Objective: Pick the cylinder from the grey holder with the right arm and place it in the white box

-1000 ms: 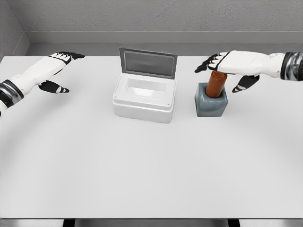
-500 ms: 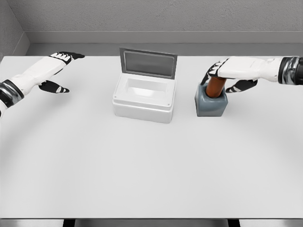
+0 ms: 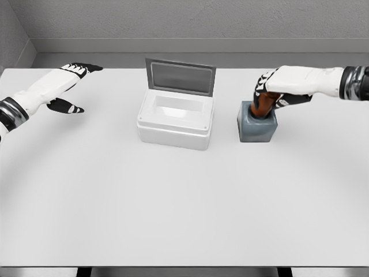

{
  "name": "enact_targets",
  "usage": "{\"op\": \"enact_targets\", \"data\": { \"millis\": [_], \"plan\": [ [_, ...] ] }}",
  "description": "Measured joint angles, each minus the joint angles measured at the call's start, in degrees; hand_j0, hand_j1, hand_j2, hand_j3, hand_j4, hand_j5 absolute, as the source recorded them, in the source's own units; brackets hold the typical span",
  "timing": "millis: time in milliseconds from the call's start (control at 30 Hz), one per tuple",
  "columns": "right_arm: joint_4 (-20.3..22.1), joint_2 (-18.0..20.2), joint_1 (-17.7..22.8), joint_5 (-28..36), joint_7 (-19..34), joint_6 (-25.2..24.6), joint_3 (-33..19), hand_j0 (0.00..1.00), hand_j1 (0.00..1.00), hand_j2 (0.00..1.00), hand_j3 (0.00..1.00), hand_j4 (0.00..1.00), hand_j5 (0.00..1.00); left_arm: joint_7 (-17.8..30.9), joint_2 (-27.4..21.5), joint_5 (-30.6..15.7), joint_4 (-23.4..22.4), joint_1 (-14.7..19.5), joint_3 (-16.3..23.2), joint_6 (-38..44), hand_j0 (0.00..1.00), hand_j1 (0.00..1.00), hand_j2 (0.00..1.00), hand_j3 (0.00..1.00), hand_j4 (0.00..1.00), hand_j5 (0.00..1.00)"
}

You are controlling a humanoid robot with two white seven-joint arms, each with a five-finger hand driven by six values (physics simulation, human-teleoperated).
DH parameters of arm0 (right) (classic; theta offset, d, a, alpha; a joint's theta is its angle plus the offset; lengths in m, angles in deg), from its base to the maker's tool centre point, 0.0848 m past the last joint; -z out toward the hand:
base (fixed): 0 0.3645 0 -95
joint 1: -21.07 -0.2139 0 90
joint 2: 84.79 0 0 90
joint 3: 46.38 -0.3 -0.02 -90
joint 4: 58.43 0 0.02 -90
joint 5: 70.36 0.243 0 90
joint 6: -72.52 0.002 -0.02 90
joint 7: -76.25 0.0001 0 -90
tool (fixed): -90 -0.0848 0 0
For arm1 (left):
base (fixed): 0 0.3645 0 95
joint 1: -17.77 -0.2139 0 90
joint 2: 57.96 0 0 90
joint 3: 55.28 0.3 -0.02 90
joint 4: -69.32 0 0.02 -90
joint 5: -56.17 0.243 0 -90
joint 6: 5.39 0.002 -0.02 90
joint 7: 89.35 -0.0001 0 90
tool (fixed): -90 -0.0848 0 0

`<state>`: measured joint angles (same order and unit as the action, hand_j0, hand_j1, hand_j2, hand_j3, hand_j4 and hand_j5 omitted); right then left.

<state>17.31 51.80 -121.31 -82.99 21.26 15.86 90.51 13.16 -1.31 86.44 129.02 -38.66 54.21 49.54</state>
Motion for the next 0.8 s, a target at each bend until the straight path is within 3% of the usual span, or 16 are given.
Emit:
{"op": "enact_targets", "data": {
  "millis": [800],
  "plan": [
    [0.56, -4.51, -3.60, -0.19, 0.04, 0.00, -0.09, 0.43, 0.43, 0.43, 0.43, 0.43, 0.43, 0.00, -0.26, -0.16, -0.03, 0.00, -0.01, 0.00, 1.00, 1.00, 1.00, 1.00, 1.00, 1.00]
  ]
}}
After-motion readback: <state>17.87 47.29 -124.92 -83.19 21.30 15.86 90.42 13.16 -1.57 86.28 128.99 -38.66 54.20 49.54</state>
